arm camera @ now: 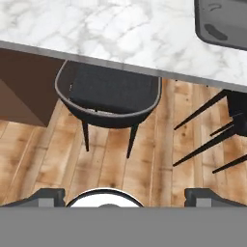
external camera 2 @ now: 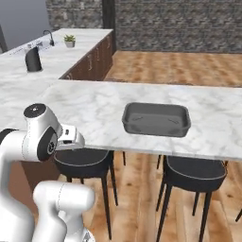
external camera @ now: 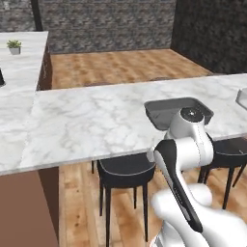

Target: Place the cold items (corn and squash) from the fridge in one tupperware on the dining counter. Place the warm items (kebab skewer and hot dog) in the stove area in another tupperware.

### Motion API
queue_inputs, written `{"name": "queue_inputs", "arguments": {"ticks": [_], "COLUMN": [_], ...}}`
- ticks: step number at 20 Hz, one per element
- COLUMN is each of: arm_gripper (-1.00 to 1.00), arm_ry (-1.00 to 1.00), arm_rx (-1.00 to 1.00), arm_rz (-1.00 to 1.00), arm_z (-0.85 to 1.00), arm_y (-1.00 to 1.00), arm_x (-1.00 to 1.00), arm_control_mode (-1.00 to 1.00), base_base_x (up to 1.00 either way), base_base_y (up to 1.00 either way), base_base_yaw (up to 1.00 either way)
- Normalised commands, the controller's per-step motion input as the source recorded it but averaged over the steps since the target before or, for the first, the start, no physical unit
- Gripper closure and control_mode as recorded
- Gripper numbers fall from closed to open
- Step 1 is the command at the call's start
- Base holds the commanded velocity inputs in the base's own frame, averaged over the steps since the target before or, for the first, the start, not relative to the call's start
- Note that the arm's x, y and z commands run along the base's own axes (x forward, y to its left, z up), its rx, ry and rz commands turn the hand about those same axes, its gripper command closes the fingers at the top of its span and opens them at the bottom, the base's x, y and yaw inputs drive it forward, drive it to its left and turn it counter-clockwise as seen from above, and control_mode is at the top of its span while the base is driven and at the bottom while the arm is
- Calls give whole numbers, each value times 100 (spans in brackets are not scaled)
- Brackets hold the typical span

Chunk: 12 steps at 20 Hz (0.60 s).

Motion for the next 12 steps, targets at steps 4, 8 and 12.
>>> {"name": "queue_inputs", "arguments": {"ticks": [4, 8, 12], "arm_gripper": [-100, -100, -100], "arm_ry": [0, 0, 0], "arm_rx": [0, 0, 0], "arm_rz": [0, 0, 0], "arm_z": [0, 0, 0], "arm_y": [0, 0, 0], "arm_x": [0, 0, 0], "arm_control_mode": [100, 100, 100], "base_base_x": [-21, -24, -25], "base_base_y": [100, 100, 100], "base_base_yaw": [-12, -10, -8]}}
